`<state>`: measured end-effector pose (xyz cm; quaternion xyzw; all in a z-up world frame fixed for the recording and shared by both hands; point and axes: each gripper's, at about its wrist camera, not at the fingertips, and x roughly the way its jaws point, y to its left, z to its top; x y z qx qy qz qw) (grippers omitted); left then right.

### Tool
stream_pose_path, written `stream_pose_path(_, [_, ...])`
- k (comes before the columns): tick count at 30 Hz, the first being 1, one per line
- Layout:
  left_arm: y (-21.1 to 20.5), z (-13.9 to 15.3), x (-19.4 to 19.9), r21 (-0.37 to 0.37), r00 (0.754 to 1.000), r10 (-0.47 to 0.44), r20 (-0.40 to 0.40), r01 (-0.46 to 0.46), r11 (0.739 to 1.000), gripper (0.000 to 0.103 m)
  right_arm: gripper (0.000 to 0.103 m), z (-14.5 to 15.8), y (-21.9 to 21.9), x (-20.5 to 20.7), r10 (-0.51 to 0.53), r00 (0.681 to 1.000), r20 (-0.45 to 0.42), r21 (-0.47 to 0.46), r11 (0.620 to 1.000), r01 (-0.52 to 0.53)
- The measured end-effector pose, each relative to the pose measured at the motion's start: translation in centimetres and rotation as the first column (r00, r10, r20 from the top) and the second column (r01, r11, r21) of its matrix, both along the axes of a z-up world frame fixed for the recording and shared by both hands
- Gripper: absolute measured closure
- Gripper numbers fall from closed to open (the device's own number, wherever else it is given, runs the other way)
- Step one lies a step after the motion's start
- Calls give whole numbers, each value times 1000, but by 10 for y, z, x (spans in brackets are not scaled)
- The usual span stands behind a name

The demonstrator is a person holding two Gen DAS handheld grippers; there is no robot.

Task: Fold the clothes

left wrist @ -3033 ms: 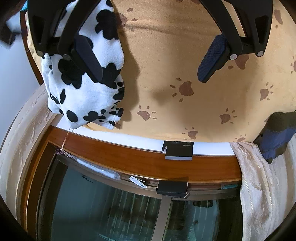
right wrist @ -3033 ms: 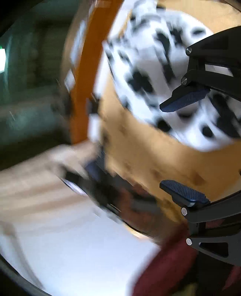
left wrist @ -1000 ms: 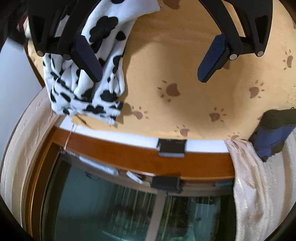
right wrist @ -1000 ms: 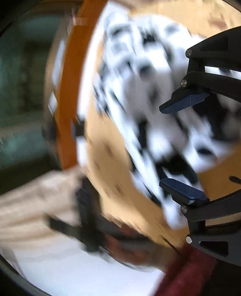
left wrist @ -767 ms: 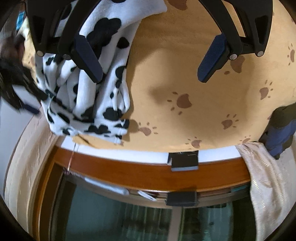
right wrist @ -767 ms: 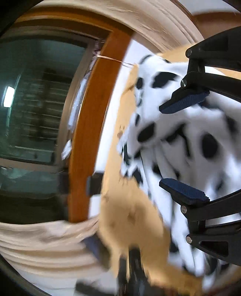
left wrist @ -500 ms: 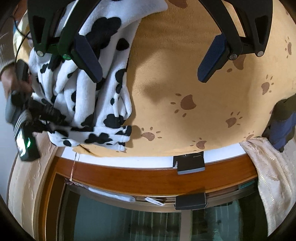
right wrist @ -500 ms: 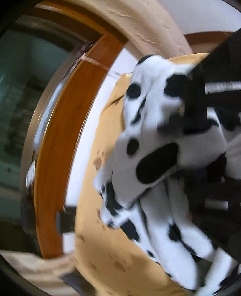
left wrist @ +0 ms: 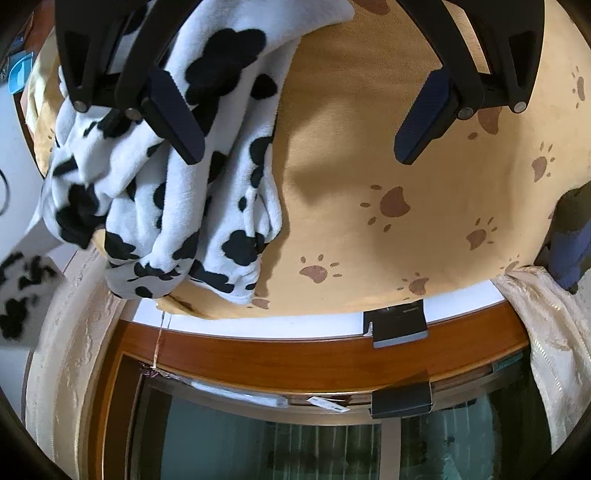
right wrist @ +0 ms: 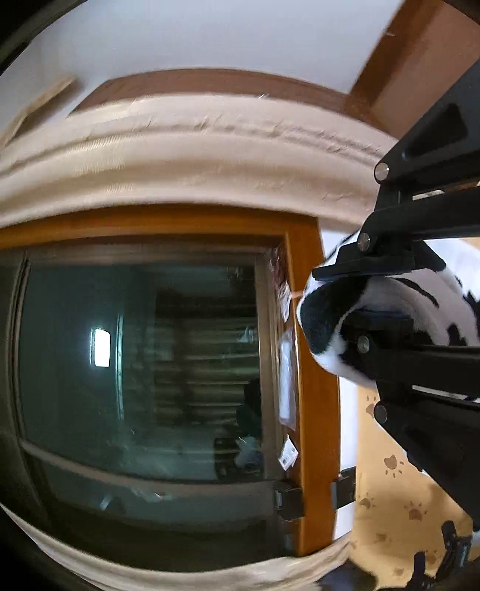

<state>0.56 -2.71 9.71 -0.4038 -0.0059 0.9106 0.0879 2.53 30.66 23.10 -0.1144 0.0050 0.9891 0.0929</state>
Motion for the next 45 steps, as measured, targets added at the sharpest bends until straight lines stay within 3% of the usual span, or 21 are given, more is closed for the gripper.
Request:
stream_pose_path(2, [4, 1, 0, -3, 1000, -5, 0, 5, 1000, 0, 66, -9, 7, 14, -41, 999, 19, 22, 999, 40])
stream_pose_path(3, [7, 1, -1, -5, 1000, -9, 2, 9, 1000, 0, 30, -14, 10, 22, -61, 998, 28, 33, 998, 60])
stream_pose_path(4, [9, 1, -1, -7, 1000, -14, 4, 14, 1000, 0, 7, -19, 13, 29, -81, 996, 37, 45, 996, 80])
stream_pose_path(5, [13, 0, -1, -9, 1000, -21, 6, 21, 1000, 0, 5, -24, 17, 36, -102, 994, 46, 57, 993, 99])
stream_pose_path(8, [24, -2, -1, -28, 999, -46, 13, 46, 999, 0, 5, -37, 26, 57, -158, 986, 63, 85, 985, 152])
stream_pose_path(13, [44, -7, 0, -70, 996, -90, 25, 92, 993, 0, 5, -49, 46, 72, -216, 975, 50, 18, 976, 216])
stream_pose_path(18, [59, -21, 9, -115, 981, -188, 48, 192, 975, 0, 5, -58, 88, 87, -351, 933, 79, -114, 927, 358])
stream_pose_path(20, [66, -27, 17, -109, 959, -276, 69, 282, 953, 0, 5, -63, 104, 89, -379, 918, 117, -151, 907, 394])
stream_pose_path(23, [78, -36, 37, -141, 905, -416, 92, 425, 894, 0, 5, -74, 115, 89, -394, 902, 179, -127, 899, 418])
stream_pose_path(25, [82, -40, 43, -178, 895, -437, 89, 446, 877, 0, 5, -81, 111, 79, -381, 893, 240, -57, 912, 405])
stream_pose_path(27, [80, -43, 43, -171, 897, -432, 91, 442, 881, 0, 5, -90, 100, 69, -321, 899, 299, -10, 941, 339])
stream_pose_path(30, [69, -50, 32, -101, 912, -387, 134, 401, 910, 0, 5, -102, 79, 65, -160, 905, 393, 3, 985, 173])
stream_pose_path(33, [51, -61, 26, 7, 922, -344, 179, 349, 937, 0, 5, -113, 66, 68, -43, 884, 466, -16, 998, 57])
stream_pose_path(35, [42, -64, 27, 34, 927, -331, 178, 330, 943, 0, 5, -117, 65, 76, -6, 873, 488, -41, 999, 30])
stream_pose_path(37, [38, -64, 32, 19, 932, -328, 153, 329, 944, 0, 5, -116, 70, 87, 37, 873, 486, -100, 995, 13])
stream_pose_path(39, [35, -63, 38, -17, 937, -326, 126, 331, 943, 0, 5, -109, 86, 99, 155, 888, 432, -277, 960, -33])
stream_pose_path(42, [29, -61, 41, -55, 944, -313, 104, 320, 946, 0, 5, -99, 119, 118, 233, 926, 297, -529, 847, -44])
stream_pose_path(45, [20, -60, 39, -59, 952, -286, 106, 293, 954, 0, 5, -84, 124, 135, 139, 956, 257, -488, 873, 4])
